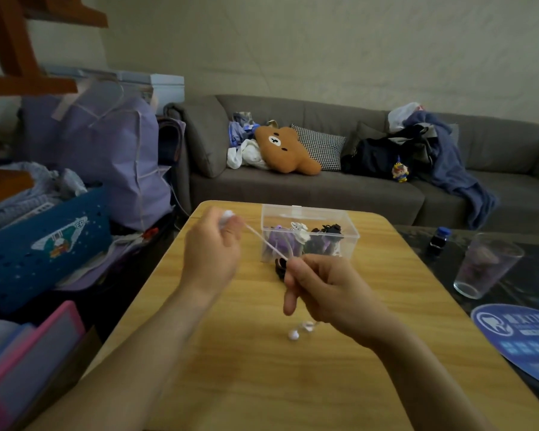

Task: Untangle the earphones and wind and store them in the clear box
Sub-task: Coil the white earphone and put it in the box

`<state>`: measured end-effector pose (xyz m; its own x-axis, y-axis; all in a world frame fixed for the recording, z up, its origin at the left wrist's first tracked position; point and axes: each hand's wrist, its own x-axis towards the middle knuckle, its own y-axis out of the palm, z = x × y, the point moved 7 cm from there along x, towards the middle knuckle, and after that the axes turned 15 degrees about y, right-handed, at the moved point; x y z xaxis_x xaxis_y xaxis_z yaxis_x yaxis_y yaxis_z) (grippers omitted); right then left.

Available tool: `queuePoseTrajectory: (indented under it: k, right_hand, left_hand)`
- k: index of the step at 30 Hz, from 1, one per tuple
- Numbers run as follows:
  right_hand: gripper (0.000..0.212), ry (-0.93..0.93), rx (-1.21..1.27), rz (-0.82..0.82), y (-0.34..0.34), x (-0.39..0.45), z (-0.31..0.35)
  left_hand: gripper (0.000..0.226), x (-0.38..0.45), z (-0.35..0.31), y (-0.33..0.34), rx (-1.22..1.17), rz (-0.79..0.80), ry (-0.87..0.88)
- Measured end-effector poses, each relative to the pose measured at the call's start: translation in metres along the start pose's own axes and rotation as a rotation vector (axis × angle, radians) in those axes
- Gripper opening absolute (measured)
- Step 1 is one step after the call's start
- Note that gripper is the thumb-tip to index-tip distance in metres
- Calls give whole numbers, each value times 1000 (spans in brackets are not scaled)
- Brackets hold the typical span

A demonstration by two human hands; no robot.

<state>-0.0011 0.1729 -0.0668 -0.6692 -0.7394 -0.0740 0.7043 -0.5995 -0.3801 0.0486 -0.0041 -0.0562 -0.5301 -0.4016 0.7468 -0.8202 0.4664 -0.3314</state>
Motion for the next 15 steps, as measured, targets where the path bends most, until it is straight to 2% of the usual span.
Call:
queuePoseTrajectory:
  k: [2,3,5,8,9,13,15]
  right_hand:
    - [16,20,73,44,-9,-5,0]
    - [23,52,81,20,-15,-5,-5]
    - [26,118,6,-120,-32,-1,-19]
    - [3,160,-230,-329,-51,7,-34]
    - [5,164,-258,-353,-54,10,-37]
    - [38,236,-215,-444,-73,14,-46]
    - [52,303,-241,-546,-85,12,-49]
  left_hand:
    - [27,3,31,-19,56,-108,-126]
    - [29,3,45,-27,78,-138,-159]
    - [30,1,62,-34,91,-141,-197]
    - [29,-4,67,-27,98,-82,-182]
    - [30,-5,64,-23,95,-61,-174]
    - [31,-7,50,-10,75,4,-107]
    - [30,-8,41,-3,45,46,-76]
